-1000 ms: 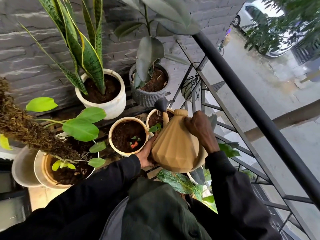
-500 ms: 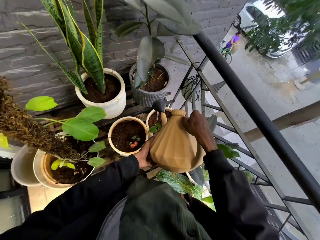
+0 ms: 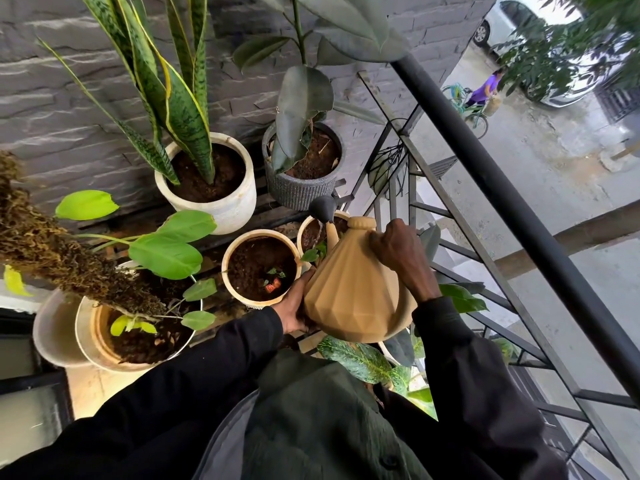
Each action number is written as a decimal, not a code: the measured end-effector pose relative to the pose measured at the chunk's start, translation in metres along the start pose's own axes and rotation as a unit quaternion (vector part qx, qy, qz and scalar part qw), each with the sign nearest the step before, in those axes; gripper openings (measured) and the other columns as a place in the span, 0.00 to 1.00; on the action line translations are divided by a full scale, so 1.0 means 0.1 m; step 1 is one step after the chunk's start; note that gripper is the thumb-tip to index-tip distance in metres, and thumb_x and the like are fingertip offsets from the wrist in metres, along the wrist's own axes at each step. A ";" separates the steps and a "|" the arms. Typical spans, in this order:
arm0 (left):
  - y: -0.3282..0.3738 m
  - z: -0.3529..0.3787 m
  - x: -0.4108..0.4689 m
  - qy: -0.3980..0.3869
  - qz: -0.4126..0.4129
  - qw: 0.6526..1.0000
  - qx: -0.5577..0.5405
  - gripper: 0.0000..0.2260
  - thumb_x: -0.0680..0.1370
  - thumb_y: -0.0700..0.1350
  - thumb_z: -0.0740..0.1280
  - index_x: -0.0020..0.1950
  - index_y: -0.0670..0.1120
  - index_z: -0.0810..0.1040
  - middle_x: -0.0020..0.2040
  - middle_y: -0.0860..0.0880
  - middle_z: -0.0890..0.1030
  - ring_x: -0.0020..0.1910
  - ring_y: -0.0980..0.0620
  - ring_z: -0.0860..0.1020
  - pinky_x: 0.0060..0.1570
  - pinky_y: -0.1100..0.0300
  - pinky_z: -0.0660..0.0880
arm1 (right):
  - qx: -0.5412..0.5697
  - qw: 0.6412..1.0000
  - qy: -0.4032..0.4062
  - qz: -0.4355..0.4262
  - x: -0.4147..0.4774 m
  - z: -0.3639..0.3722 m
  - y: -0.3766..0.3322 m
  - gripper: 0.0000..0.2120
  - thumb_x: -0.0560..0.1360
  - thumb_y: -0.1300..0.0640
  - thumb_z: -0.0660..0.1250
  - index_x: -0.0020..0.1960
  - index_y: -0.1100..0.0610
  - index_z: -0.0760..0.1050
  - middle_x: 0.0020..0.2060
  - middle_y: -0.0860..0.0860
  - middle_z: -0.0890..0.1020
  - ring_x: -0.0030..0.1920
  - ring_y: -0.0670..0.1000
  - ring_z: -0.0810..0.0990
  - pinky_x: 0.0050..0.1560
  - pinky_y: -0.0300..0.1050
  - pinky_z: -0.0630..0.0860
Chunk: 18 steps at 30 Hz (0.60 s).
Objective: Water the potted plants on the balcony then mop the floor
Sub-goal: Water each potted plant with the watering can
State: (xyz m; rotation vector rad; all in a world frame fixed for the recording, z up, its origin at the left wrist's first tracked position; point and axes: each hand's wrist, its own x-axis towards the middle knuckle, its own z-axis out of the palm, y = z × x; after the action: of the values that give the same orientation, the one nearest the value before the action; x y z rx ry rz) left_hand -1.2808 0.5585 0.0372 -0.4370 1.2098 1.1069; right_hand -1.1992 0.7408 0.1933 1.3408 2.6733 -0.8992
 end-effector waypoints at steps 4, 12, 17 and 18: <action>0.00 -0.01 0.00 -0.003 -0.007 1.000 -0.002 0.36 0.71 0.74 0.66 0.66 0.49 0.81 0.62 0.39 0.83 0.65 0.38 0.78 0.68 0.37 0.72 | 0.004 1.000 -0.001 0.007 0.01 0.02 0.04 0.19 0.83 0.53 0.67 0.36 0.53 0.64 0.31 0.49 0.69 0.30 0.51 0.68 0.30 0.42 0.63; 0.00 0.01 -0.02 -0.002 -0.011 1.000 0.011 0.37 0.70 0.75 0.66 0.66 0.49 0.81 0.63 0.39 0.82 0.66 0.38 0.77 0.69 0.39 0.71 | 0.012 1.000 0.001 0.003 0.04 0.07 0.14 0.17 0.82 0.53 0.66 0.37 0.58 0.70 0.29 0.51 0.71 0.30 0.54 0.71 0.31 0.46 0.67; 0.01 0.01 0.00 -0.003 -0.021 1.000 0.004 0.35 0.71 0.74 0.66 0.64 0.48 0.82 0.63 0.39 0.82 0.68 0.38 0.76 0.72 0.39 0.68 | 0.004 1.000 -0.001 0.000 0.06 0.07 0.15 0.16 0.82 0.54 0.66 0.38 0.59 0.70 0.30 0.53 0.71 0.30 0.53 0.69 0.30 0.45 0.64; 0.02 0.02 -0.01 -0.006 -0.019 1.000 0.009 0.34 0.72 0.74 0.65 0.63 0.48 0.82 0.63 0.39 0.82 0.68 0.38 0.76 0.72 0.39 0.68 | 0.002 1.000 0.001 -0.001 0.05 0.05 0.15 0.17 0.82 0.54 0.66 0.37 0.58 0.69 0.29 0.52 0.70 0.29 0.52 0.68 0.29 0.44 0.63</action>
State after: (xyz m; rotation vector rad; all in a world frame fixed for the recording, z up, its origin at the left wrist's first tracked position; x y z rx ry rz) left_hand -1.2809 0.5606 0.0389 -0.4376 1.1947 1.0641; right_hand -1.1929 0.7487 0.1804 1.3397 2.6761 -0.9054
